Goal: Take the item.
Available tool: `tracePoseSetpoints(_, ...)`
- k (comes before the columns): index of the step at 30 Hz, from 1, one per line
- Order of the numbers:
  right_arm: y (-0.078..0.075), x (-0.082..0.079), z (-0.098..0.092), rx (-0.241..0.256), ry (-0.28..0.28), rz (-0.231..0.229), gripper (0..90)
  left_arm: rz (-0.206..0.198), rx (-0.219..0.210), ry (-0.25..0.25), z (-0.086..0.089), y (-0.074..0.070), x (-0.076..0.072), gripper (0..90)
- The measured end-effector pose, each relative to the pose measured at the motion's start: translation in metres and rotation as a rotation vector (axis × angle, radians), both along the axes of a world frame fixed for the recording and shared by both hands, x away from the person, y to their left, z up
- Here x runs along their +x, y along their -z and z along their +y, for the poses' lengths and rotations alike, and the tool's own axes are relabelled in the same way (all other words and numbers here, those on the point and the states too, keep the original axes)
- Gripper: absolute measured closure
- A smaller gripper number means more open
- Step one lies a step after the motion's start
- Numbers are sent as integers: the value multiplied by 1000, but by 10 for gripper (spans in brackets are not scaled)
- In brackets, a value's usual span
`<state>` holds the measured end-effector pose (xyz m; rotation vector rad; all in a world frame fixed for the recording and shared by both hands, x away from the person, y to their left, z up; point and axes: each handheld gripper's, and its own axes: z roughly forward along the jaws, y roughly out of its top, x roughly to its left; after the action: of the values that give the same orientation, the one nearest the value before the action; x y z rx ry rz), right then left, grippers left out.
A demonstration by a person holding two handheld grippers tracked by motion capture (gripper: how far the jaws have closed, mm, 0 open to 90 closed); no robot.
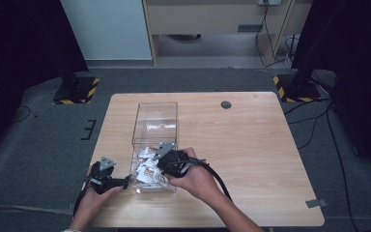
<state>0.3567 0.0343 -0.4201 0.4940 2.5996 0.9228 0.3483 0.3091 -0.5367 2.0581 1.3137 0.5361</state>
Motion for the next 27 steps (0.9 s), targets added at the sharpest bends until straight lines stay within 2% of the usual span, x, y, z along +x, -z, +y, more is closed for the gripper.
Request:
tracePoseSetpoints(9, 8, -2, 3, -19, -11, 3, 680, 0, 0, 0, 0, 0, 0, 0)
tracePoseSetpoints(19, 20, 1, 9, -40, -13, 31, 679, 0, -1, 1, 0, 0, 0, 0)
tracePoseSetpoints(21, 22, 2, 11, -42, -12, 34, 711, 0, -1, 0, 0, 0, 0, 0)
tracePoseSetpoints(27, 21, 3, 10, -34, -24, 38, 883, 0, -1, 1, 0, 0, 0, 0)
